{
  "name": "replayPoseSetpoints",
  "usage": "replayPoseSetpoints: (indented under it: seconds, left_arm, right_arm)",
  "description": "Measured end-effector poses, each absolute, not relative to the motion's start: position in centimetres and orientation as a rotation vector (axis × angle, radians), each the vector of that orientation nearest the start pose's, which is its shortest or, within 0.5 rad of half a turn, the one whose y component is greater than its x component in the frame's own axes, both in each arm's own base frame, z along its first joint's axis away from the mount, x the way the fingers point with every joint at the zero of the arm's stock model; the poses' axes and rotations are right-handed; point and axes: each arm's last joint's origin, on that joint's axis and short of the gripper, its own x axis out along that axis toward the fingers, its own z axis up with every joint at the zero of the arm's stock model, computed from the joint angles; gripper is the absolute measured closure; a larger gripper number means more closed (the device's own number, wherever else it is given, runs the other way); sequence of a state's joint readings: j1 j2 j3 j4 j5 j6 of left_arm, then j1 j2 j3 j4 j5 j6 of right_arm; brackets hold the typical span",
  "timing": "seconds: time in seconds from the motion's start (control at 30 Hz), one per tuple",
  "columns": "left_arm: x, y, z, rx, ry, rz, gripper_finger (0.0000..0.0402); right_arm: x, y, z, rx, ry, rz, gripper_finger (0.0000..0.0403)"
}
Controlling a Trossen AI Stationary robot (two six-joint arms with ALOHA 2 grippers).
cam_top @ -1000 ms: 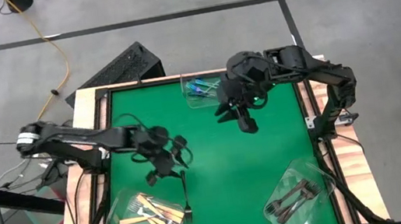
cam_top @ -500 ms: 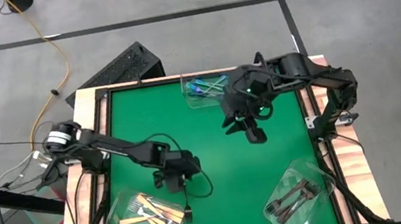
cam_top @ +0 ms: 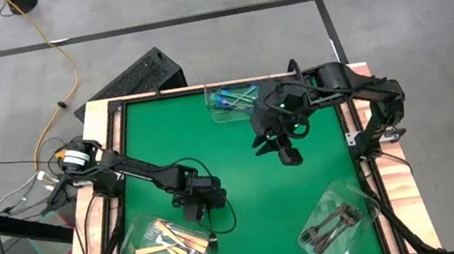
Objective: Sort silverware by color (type)
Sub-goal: Put the black fork into the bottom right transparent bin
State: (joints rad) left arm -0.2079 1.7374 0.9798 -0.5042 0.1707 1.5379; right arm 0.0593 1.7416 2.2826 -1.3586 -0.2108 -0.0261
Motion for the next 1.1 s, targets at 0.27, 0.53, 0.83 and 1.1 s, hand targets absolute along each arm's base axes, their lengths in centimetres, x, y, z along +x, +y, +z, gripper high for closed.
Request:
replayPoseSetpoints:
  seconds: [0.27, 0.53, 0.83, 1.1]
  left_arm:
    - [30.4, -7.2, 14.7, 1.346, 0.735, -1.245, 0.0303]
    - [30.7, -7.2, 14.2, 1.335, 0.776, -1.192, 0.0396]
    - [34.6, -6.4, 13.2, 1.319, 0.704, -0.802, 0.0401]
    - [38.8, -2.4, 17.5, 1.014, 0.673, -0.198, 0.0401]
  right_arm:
    - [30.9, 2.4, 47.1, 0.038, 0.813, 0.265, 0.028]
    - [30.9, 2.4, 47.1, 0.038, 0.812, 0.263, 0.028]
    - [30.9, 2.4, 47.2, 0.038, 0.809, 0.262, 0.028]
    - [30.8, 2.4, 47.1, 0.067, 0.825, 0.246, 0.028]
